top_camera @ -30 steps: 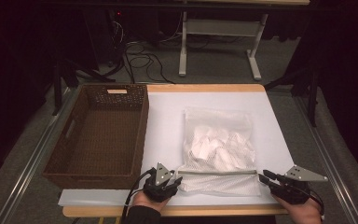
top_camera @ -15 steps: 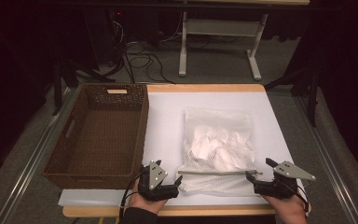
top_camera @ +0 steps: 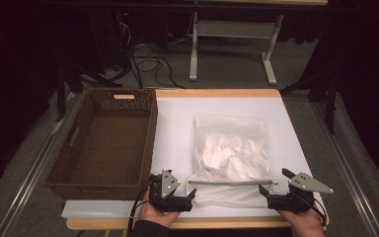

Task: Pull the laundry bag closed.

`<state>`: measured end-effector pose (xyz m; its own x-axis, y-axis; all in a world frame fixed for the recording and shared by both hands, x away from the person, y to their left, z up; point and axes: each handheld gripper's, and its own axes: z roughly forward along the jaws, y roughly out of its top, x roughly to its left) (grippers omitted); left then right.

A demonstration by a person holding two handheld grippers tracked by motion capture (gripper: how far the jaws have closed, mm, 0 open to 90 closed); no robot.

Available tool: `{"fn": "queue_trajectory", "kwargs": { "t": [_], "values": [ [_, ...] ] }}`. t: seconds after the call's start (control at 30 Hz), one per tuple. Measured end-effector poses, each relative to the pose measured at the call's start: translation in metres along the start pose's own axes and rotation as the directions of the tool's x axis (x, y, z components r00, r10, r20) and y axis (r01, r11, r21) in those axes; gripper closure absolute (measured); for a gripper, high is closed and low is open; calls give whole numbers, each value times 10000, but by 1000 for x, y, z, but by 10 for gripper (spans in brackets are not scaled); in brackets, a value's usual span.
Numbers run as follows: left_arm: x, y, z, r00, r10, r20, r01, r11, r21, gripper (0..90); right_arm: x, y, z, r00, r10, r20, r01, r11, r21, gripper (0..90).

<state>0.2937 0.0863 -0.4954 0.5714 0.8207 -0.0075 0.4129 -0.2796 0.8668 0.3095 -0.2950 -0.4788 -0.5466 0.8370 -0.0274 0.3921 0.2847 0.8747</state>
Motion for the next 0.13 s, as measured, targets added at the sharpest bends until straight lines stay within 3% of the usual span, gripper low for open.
{"fn": "queue_trajectory", "kwargs": {
  "t": [0.13],
  "values": [
    [1,1,-1,9999,-131,-82,130,9998,-116,148,-2,1,-2,10000,-30,-66,29,9999,-138,1]
  ]
}}
